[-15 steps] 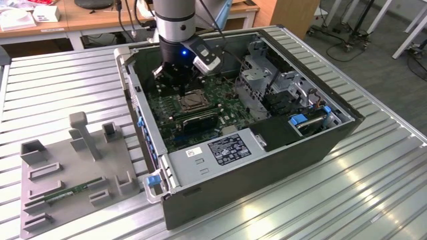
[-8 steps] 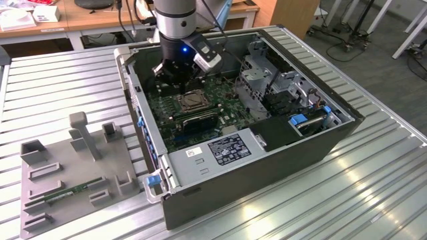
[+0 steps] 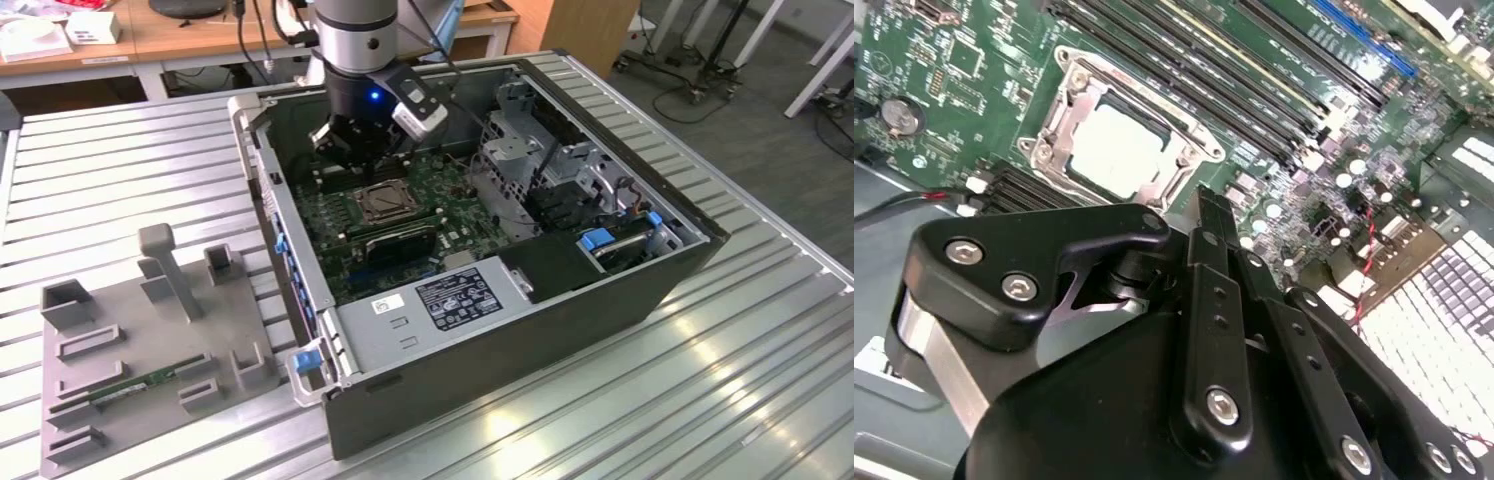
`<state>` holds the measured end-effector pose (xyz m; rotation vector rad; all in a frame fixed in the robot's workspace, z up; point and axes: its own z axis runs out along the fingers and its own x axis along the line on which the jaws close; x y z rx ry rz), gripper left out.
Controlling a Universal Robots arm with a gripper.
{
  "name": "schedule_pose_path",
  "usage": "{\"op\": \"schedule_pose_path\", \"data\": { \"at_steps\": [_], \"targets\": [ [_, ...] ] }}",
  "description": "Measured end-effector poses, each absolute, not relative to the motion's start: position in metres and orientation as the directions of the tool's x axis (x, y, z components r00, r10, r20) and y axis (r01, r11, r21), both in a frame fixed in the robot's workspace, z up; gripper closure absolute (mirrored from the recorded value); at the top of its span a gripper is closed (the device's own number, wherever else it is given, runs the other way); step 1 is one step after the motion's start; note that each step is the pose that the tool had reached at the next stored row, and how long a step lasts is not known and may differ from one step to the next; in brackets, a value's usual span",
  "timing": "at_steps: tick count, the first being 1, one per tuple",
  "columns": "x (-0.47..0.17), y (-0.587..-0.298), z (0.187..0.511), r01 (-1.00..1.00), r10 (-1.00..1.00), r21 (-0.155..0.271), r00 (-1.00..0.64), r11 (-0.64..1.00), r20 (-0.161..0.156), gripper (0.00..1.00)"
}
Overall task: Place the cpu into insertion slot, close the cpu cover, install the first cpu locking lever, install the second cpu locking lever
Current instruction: 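Install the second cpu locking lever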
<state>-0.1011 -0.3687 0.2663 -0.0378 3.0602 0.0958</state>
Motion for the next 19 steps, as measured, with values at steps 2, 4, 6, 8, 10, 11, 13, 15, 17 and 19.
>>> {"op": "schedule_pose_path", "data": {
  "at_steps": [2,4,6,8,10,11,13,15,17,19],
  "targets": [
    [-0.097,-0.369,0.266,-0.027,-0.022,0.061,-0.997,0.998,-0.080,0.89],
    [-0.092,-0.369,0.266,-0.027,-0.022,0.061,-0.997,0.998,-0.080,0.89],
    [-0.087,-0.369,0.266,-0.027,-0.022,0.061,-0.997,0.998,-0.080,0.89],
    [-0.082,-0.369,0.266,-0.027,-0.022,0.062,-0.997,0.998,-0.080,0.89],
    [-0.077,-0.369,0.266,-0.027,-0.022,0.061,-0.997,0.998,-0.078,0.89],
    [-0.076,-0.369,0.266,-0.027,-0.022,0.061,-0.997,0.998,-0.077,0.89],
    [-0.075,-0.369,0.266,-0.027,-0.022,0.061,-0.997,0.998,-0.077,0.89],
    [-0.075,-0.371,0.266,-0.027,-0.022,0.061,-0.997,0.998,-0.077,0.89],
    [-0.075,-0.374,0.266,-0.027,-0.022,0.061,-0.997,0.998,-0.077,0.89],
    [-0.075,-0.376,0.266,-0.027,-0.022,0.061,-0.997,0.998,-0.077,0.89]
  ]
}}
